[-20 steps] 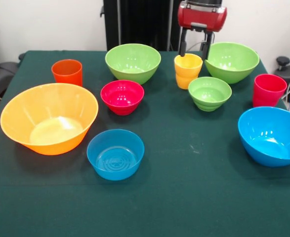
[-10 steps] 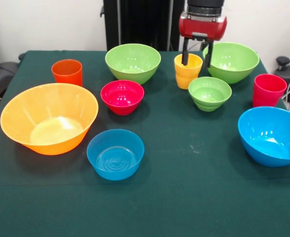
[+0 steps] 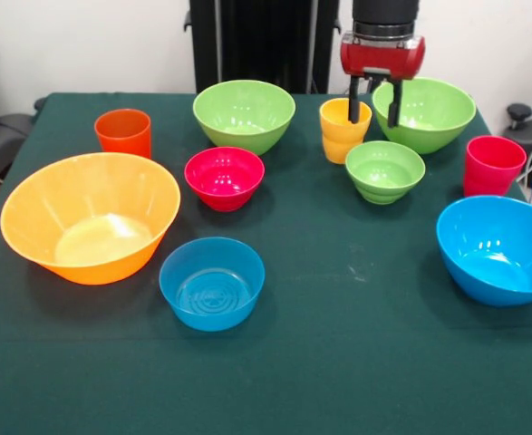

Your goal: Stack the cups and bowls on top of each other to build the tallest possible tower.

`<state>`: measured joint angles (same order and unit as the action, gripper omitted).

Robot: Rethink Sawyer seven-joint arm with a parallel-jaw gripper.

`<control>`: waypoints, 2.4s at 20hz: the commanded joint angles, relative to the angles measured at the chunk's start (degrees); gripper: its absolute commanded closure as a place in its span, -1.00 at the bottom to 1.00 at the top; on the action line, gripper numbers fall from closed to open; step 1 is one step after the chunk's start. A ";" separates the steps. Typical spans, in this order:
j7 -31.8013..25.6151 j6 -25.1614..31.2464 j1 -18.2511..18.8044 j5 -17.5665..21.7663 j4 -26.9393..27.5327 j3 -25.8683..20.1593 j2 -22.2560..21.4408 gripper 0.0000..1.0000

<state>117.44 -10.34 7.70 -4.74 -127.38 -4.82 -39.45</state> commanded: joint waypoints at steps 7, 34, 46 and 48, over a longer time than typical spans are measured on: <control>12.34 -2.65 -0.85 1.45 -2.73 -3.94 3.22 -1.00; 15.63 -15.04 -0.87 3.40 -5.28 -1.79 8.23 -1.00; 13.45 -11.94 -1.26 2.55 -8.34 1.74 6.15 -1.00; 12.85 -11.98 -0.44 3.42 -8.34 2.01 6.29 -1.00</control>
<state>121.14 -26.09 6.87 -2.74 -132.87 -2.44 -34.69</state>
